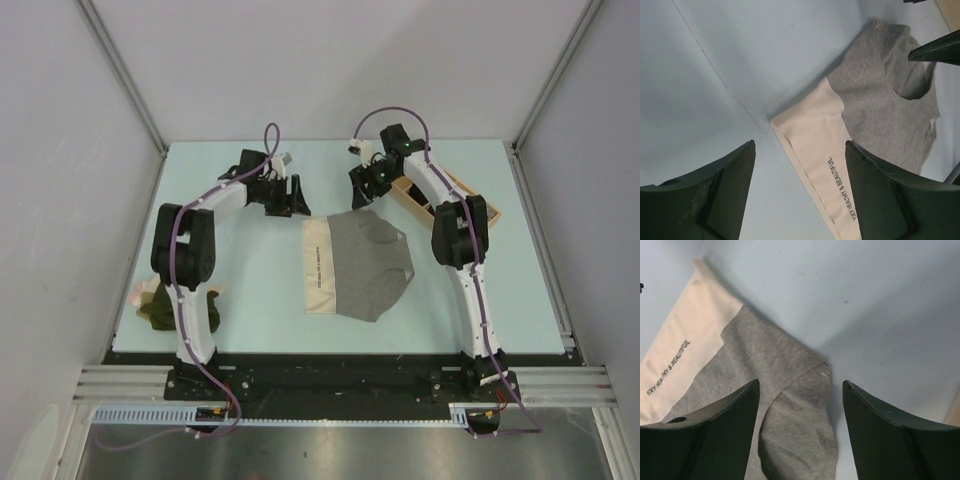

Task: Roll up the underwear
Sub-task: Fold the underwear at the center of the board.

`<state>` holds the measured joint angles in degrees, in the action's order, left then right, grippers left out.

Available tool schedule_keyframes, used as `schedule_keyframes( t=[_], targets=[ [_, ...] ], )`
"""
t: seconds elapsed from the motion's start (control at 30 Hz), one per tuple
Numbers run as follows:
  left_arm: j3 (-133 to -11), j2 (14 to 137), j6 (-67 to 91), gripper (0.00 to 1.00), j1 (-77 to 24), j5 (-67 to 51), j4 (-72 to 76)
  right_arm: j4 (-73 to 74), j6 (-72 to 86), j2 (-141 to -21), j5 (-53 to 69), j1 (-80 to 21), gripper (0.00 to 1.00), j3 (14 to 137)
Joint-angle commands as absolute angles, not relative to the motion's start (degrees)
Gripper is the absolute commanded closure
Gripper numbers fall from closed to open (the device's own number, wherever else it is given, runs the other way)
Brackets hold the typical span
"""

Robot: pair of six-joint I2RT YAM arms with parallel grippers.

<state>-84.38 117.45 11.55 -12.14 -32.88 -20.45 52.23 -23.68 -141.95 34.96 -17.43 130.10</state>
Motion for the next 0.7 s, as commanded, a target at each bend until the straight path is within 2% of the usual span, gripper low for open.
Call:
schedule_keyframes(
  t=[0.0,0.27,0.37,0.47,0.67],
  targets=[
    [-91.04,121.37,10.29,0.24,-13.27,-30.59,-25.05,52.20,-21.18,-144.57,32.17,-16.79,0.29,133.77],
    [-93.25,124.89,8.00,0.34,-14.85,-33.48,-28.04,53.87,-20.39,-147.13,33.74,-16.96,0.31,134.91],
    [-94.74,125.86,7.12,0.37,-15.20,-34.45,-29.35,55.02,-20.39,-147.74,35.50,-17.05,0.35,134.74],
    [-95.62,126.65,6.86,0.40,-15.56,-34.45,-30.32,56.60,-20.65,-148.27,36.56,-17.40,0.46,134.65],
    [-96.24,127.18,7.29,0.43,-15.56,-34.01,-29.97,56.78,-20.74,-148.62,36.30,-17.75,0.53,133.86]
  ],
)
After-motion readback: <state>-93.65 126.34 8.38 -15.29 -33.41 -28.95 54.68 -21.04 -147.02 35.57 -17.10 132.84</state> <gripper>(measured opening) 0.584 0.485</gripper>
